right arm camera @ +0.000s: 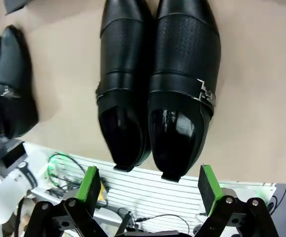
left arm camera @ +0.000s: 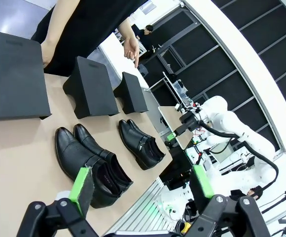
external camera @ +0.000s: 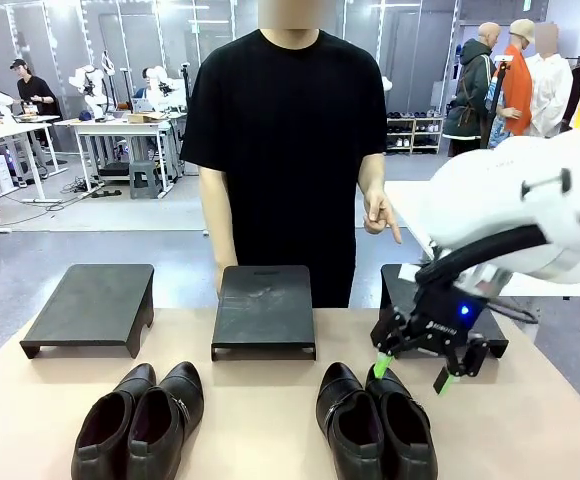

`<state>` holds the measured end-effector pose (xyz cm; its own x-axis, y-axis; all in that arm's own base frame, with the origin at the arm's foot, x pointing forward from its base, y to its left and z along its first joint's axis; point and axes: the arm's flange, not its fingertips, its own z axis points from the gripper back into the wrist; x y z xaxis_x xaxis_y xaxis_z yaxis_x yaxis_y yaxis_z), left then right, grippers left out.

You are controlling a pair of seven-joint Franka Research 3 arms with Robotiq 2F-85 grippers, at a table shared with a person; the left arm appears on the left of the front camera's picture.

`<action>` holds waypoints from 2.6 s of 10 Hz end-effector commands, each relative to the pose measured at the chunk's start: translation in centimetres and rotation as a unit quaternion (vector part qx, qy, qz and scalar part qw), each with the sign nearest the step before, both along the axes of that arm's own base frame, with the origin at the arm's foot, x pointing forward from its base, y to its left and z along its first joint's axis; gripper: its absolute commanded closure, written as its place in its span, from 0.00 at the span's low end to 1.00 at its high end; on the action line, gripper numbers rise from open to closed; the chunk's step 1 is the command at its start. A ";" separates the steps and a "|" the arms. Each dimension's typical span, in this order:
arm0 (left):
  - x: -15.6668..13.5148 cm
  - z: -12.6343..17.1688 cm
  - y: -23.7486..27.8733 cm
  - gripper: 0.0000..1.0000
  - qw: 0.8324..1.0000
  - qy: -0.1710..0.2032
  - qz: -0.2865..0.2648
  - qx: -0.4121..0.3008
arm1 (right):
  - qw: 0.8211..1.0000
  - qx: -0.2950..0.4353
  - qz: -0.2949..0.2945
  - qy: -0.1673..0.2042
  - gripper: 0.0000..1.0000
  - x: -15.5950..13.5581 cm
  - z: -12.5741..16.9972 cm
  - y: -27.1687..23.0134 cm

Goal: Place the shoes on the stand as instructed by the person.
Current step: Pick up one pair of Shoes and place it on the Shoes Stand indicated by the person.

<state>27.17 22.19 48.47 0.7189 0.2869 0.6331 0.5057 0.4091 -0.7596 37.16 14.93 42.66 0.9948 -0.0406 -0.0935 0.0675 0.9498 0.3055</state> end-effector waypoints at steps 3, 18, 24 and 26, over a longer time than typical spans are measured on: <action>0.1 0.1 0.2 0.00 1.000 -0.010 -0.006 -0.001 | 0.998 -0.059 0.009 0.013 0.00 0.8 -3.4 3.5; 0.1 0.1 0.2 0.00 1.000 -0.010 -0.006 -0.001 | 0.990 -0.124 0.062 0.012 1.00 0.7 -9.8 7.7; 0.1 0.1 0.2 0.00 1.000 -0.010 -0.006 -0.001 | 0.989 -0.130 0.060 -0.018 1.00 0.7 -7.6 7.0; 0.1 0.1 0.2 0.00 1.000 -0.010 -0.006 -0.001 | 0.988 -0.137 0.045 -0.052 1.00 0.7 -4.6 6.2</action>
<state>27.16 22.19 48.47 0.7191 0.2868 0.6330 0.5060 0.4084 -0.7597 38.10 21.56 35.93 0.9946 0.0848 -0.0595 -0.0804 0.9941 0.0726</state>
